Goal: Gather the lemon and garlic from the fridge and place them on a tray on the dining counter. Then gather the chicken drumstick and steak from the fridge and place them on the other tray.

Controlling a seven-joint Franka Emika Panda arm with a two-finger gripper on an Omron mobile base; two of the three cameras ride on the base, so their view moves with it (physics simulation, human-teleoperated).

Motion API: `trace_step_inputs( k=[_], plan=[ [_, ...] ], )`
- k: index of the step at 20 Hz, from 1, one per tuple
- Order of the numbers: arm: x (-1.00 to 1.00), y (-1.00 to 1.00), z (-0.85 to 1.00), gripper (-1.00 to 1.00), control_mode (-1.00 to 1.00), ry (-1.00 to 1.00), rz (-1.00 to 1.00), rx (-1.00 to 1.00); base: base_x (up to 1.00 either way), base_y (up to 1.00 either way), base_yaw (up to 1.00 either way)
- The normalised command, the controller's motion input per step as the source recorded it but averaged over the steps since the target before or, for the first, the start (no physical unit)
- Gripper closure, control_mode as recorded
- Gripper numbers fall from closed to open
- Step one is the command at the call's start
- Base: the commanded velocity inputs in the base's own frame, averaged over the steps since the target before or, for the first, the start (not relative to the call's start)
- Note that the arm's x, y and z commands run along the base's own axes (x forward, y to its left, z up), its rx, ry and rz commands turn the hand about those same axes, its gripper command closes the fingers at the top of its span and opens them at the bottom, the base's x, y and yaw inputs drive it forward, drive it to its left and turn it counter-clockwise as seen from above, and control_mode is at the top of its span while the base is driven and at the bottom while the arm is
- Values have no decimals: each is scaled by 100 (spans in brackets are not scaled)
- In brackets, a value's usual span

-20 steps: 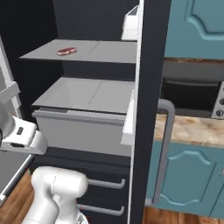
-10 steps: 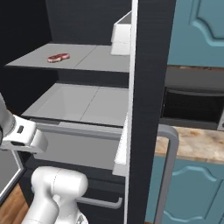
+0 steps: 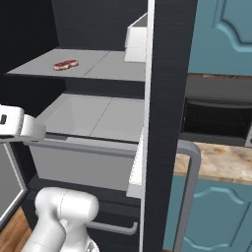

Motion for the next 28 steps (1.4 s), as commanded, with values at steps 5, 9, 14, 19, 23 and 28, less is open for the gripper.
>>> trace_step_inputs(
  k=[5, 9, 14, 19, 23, 28],
  plan=[
    [13, -1, 66, -100, -100, -24, 3, -8, 0, 0, 0],
    [16, 1, 61, -100, -100, -20, 5, 0, 0, 0, 0],
    [57, 20, 34, -100, -100, -6, 2, 7, 0, 0, 0],
    [82, 39, 3, -100, -100, -1, 0, 7, 0, 0, 0],
    [72, 55, 0, -100, -100, 0, 0, 2, 0, 0, 0],
    [75, 38, 0, -100, -100, 6, 0, 4, 0, 0, 0]
  ],
)
